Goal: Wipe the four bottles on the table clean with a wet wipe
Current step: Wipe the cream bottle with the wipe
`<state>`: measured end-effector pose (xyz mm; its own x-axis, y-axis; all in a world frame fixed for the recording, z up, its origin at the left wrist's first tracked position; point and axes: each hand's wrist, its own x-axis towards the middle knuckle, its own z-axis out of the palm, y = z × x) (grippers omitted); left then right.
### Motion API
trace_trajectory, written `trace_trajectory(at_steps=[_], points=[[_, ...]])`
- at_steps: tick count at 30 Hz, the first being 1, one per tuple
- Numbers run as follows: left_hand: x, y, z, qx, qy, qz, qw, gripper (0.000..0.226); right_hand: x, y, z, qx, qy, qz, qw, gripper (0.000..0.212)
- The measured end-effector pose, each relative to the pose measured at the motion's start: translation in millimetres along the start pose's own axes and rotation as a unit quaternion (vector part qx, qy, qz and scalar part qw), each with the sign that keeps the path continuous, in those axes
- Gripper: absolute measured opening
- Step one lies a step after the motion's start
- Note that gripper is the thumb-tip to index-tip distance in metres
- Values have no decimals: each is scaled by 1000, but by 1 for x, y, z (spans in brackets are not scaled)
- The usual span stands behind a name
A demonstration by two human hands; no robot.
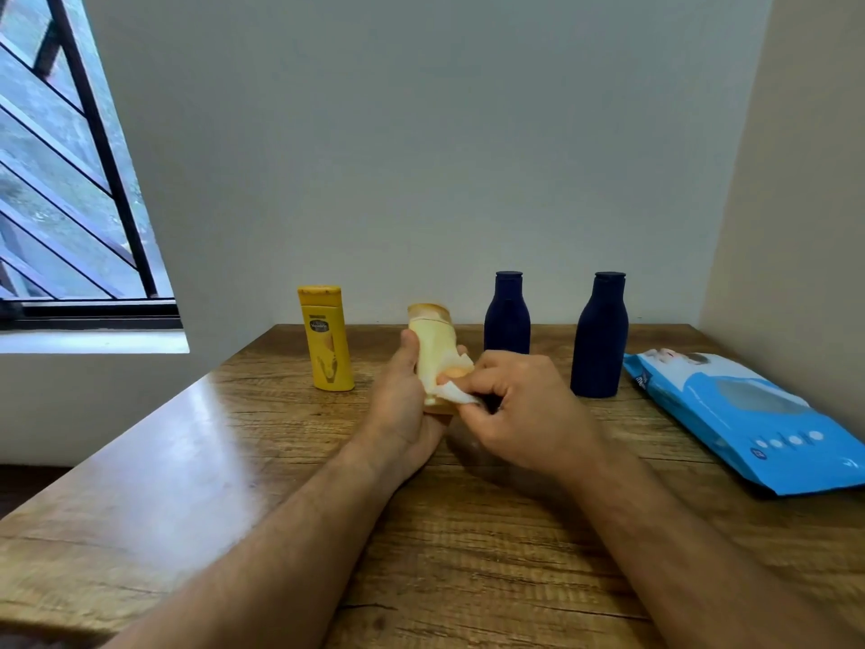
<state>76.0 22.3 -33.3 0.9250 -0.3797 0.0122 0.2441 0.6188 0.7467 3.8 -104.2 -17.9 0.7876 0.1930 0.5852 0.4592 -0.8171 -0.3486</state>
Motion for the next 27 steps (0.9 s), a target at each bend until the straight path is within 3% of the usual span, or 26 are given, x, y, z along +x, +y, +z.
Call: trace_trajectory(at_steps=[2, 6, 8, 10, 12, 15, 24, 27], points=[[-4, -2, 3, 16, -16, -7, 1000, 60, 2, 2, 1, -6, 28, 22, 999, 26], [-13, -10, 11, 70, -76, -47, 994, 50, 5, 7, -4, -3, 201, 94, 975, 28], [-15, -13, 13, 87, -84, -61, 991, 47, 4, 8, -8, 9, 243, 99, 965, 30], [-15, -13, 12, 94, -83, -49, 991, 45, 1, 5, -8, 2, 219, 60, 974, 28], [-12, -10, 9, 84, -66, -18, 994, 43, -2, 0, -6, -2, 145, 4, 989, 28], [-7, -5, 5, 36, -45, 13, 998, 52, -1, -3, -4, 31, 91, -20, 995, 26], [-14, -13, 12, 139, -91, -18, 986, 45, 3, 3, -4, 50, 222, 85, 970, 31], [-16, -12, 14, 123, -85, -24, 988, 48, 4, 5, -5, 38, 210, 86, 973, 28]])
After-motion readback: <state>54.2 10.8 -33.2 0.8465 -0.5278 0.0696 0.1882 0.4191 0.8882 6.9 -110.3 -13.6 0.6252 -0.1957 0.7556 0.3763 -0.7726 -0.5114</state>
